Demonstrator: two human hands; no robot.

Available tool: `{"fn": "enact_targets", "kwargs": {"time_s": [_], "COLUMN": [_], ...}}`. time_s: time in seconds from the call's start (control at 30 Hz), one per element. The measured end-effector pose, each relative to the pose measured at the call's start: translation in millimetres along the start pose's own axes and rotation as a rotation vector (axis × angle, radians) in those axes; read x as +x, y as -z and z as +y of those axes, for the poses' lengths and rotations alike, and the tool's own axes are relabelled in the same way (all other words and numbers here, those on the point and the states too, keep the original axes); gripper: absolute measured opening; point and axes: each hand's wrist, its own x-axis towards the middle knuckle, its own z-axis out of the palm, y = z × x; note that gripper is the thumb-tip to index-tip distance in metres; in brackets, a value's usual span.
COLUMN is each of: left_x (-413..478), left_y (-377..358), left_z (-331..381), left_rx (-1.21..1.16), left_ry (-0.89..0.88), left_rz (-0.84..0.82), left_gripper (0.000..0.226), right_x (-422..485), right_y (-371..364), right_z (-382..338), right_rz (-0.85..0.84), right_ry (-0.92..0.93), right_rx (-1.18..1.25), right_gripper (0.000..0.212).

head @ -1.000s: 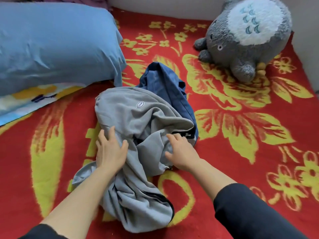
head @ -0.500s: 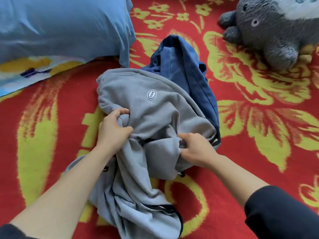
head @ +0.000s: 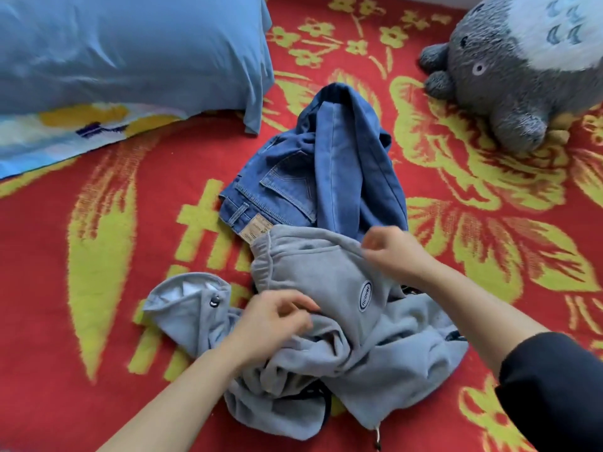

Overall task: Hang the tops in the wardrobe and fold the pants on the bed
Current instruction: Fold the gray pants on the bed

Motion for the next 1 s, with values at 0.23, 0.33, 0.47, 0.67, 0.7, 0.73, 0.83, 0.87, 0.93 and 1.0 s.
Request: {"fn": "enact_targets", "kwargs": {"time_s": [0.23, 0.33, 0.47, 0.67, 0.7, 0.73, 0.83, 0.87, 0.93, 1.0], "left_x": [23, 29, 21, 6, 3, 0, -14, -19, -31, -45], "left_y": [41, 45, 43, 34, 32, 29, 17, 12, 3, -5], "left_z": [-36, -30, 3, 92, 109, 125, 173, 189, 220, 252], "left_rx": [-0.02, -0.014, -0.152, -0.017, 0.011, 0.024, -0.001, -0.021, -0.061, -0.087], "left_ry": [0.293, 0.289, 0.187, 0.045, 0.049, 0.069, 0.096, 0.077, 0.036, -0.002], "left_rz": [0.547, 0.473, 0.122, -0.034, -0.06, -0.078, -0.125, -0.134, -0.132, -0.139], "left_gripper": [0.022, 0.05, 0.082, 0.024, 0.026, 0.028, 0.025, 0.022, 0.023, 0.028], "right_x": [3, -11, -33, -80, -90, -99, -127, -138, -165, -195], "right_y": [-84, -90, -58, -4, 3, 10, 32, 39, 53, 65], "right_z": [-53, -46, -30, -7, -7, -8, -18, -22, -29, -38], "right_rz": [-0.188, -0.168, -0.302, -0.079, -0.006, 0.08, 0.396, 0.48, 0.59, 0.556], "right_ry": [0.078, 0.074, 0.098, 0.088, 0.079, 0.053, -0.05, -0.079, -0.103, -0.038], "right_rx": [-0.121, -0.009, 0.344, 0.473, 0.527, 0.591, 0.675, 0.649, 0.645, 0.758], "right_gripper": [0.086, 0.022, 0.024, 0.021, 0.023, 0.026, 0.025, 0.023, 0.017, 0.012]}}
